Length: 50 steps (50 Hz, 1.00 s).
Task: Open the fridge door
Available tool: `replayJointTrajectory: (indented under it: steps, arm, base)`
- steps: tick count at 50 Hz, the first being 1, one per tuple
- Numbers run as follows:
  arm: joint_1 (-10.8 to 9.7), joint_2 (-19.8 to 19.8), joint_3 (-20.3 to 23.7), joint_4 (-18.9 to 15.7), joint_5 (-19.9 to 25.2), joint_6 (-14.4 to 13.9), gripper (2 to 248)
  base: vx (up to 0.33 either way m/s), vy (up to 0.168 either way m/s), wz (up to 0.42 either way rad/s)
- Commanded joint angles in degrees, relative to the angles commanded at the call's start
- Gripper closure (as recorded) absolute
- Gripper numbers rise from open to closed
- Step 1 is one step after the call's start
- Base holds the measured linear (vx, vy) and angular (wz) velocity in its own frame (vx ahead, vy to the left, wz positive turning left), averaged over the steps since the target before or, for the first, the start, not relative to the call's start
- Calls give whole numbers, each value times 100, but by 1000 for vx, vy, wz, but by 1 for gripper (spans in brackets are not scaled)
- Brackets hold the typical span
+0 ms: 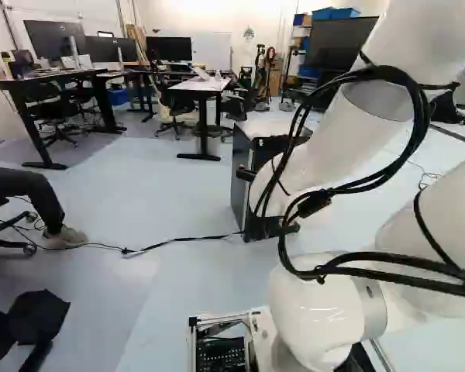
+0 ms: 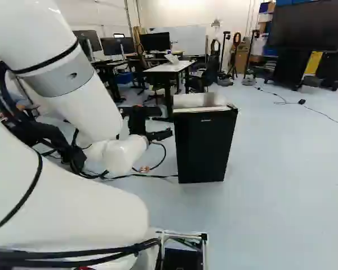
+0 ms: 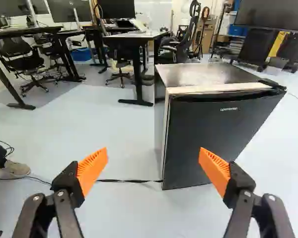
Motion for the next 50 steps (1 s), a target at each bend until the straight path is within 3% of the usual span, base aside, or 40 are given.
replayJointTrajectory:
  steps: [50]
  arm:
    - [0, 0, 0, 0, 0, 0, 3]
  base:
    - [0, 0, 0]
